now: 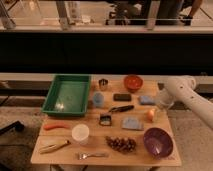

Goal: Place apple in tray

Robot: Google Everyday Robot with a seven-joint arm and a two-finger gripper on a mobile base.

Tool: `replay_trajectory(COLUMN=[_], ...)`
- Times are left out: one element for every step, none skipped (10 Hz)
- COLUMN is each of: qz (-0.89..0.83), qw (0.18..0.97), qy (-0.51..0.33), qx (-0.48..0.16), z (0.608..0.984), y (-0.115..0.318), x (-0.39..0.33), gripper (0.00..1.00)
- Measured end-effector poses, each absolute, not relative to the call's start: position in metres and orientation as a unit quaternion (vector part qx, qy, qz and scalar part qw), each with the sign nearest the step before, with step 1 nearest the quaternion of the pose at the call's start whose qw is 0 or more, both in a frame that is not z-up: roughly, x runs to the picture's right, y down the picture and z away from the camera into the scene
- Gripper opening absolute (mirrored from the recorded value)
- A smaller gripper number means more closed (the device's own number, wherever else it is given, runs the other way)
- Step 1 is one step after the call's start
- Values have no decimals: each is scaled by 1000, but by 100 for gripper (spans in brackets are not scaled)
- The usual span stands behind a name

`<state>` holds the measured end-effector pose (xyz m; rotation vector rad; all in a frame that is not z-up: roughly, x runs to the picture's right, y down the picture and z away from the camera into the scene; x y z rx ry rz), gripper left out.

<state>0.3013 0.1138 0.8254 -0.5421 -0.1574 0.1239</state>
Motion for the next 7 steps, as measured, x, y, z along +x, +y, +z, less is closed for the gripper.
replay_trajectory(qz=[62, 59, 52, 46, 39, 37, 38], qw=[959, 958, 959, 959, 958, 958, 957], qy=[-79, -77, -74, -72, -71, -71, -70], qx=[-267, -269, -270, -271, -274, -276, -280], z=[829, 833, 837, 841, 847, 851, 857], y=[115, 119, 123, 125, 129, 131, 134], x=[307, 309, 310, 309, 308, 307, 308], gripper=[80, 80, 80, 80, 80, 80, 80])
